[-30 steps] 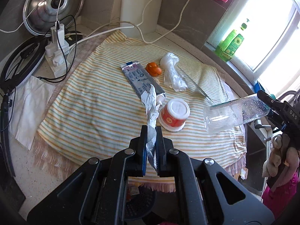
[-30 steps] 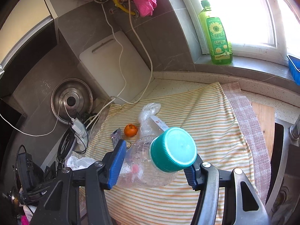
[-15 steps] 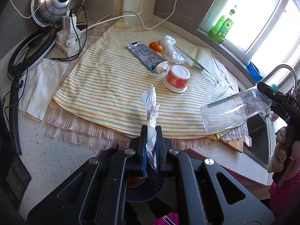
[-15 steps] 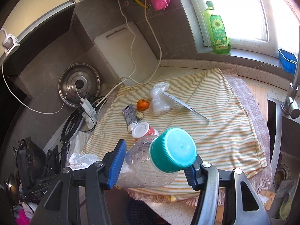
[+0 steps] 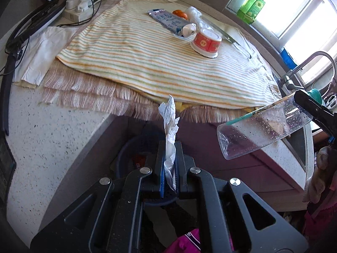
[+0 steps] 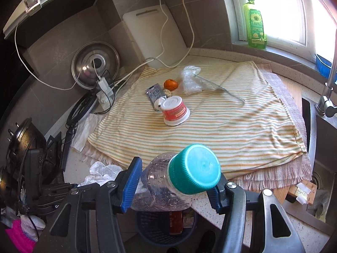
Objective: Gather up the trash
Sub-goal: 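Lift the tissue and water bottle with both tools toward the blue wastebasket, then open both tools to drop the tissue and water bottle into the basket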
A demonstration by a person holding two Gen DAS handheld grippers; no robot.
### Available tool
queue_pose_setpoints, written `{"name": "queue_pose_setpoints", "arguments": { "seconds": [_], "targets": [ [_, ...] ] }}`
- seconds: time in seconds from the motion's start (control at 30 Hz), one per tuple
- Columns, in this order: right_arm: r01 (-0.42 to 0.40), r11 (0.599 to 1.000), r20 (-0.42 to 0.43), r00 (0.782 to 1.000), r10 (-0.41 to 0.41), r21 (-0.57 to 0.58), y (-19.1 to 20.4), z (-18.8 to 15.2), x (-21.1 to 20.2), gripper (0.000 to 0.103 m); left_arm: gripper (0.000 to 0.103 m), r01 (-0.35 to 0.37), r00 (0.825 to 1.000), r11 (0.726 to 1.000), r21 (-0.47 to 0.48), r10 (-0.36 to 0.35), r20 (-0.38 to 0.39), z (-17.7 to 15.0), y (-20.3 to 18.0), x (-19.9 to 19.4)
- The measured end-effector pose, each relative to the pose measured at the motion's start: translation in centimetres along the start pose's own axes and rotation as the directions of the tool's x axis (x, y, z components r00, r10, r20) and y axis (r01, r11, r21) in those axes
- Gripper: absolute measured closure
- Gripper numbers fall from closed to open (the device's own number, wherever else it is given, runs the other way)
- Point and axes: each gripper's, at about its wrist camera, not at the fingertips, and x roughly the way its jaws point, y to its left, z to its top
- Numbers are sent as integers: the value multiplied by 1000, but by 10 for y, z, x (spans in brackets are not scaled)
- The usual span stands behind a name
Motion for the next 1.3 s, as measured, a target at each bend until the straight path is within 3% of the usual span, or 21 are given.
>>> {"name": "queue_pose_setpoints", "arguments": {
  "seconds": [0.5,1.3],
  "targets": [
    [37,996,-132,990,-47,-80,20,-72,33,44,98,-18,987,999,44,25,-159,-53,2,57],
    [98,969,-262,952,-158,-227,42,-124,122,44,98,-91,953,994,62,105,-284,-79,18,137]
  ]
}}
